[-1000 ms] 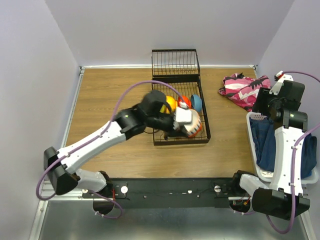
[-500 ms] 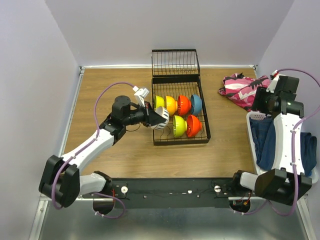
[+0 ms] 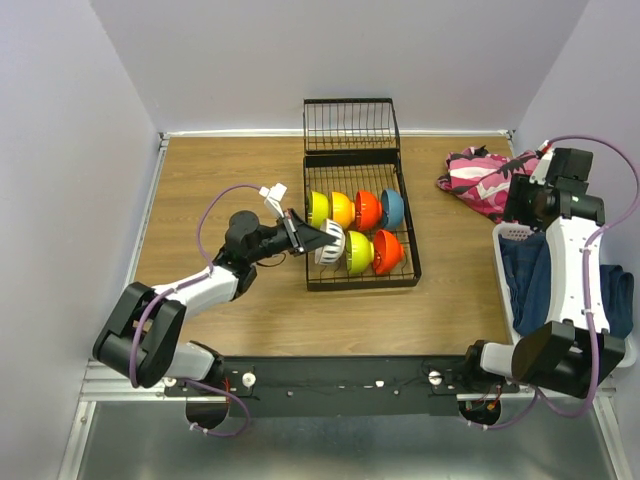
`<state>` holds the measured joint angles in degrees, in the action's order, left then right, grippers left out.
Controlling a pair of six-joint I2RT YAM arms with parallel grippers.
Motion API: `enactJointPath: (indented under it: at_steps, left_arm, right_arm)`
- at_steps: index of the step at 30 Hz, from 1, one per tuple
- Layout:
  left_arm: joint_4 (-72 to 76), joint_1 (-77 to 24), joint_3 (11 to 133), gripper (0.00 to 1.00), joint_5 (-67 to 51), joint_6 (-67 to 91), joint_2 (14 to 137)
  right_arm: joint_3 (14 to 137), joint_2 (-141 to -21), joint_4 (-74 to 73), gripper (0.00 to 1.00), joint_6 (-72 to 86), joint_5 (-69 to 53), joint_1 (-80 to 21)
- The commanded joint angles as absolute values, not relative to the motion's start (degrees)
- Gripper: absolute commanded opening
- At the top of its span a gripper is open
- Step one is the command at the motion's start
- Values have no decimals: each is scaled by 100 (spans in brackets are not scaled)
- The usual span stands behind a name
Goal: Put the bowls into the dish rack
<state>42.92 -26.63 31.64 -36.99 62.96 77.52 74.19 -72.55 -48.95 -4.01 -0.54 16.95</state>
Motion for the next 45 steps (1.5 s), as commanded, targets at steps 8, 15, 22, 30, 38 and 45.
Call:
enactJointPath:
  at_steps: [8,15,22,30,38,45]
  left_arm:
    - [5511,-2900,3050,0,-3358,6882,8234]
    - [5913,-2944,3032,0,-3322,7102,8744]
    - [6776,-2909,3190,0,-3454,7461,9483]
    - [6776,-2927,3138,0,-3314,7752,9694]
    - [6522,-2892,3015,0,-3234,7805,9835]
    - [6039,-2734,3006,11,-3234,7647,9844]
  right_arm:
    - [7655,-7594,-4939,67,-519,202,1731]
    - [7532,-7524,-4966,67,-545,290,1731]
    - [7479,-7488,-5001,67,-589,369,1731]
    - [7436,-7515,-5018,67,-624,422,1731]
    - [7532,-7646,-5019,67,-624,387,1731]
    - [7488,-7638,-4957,67,-598,316,1723]
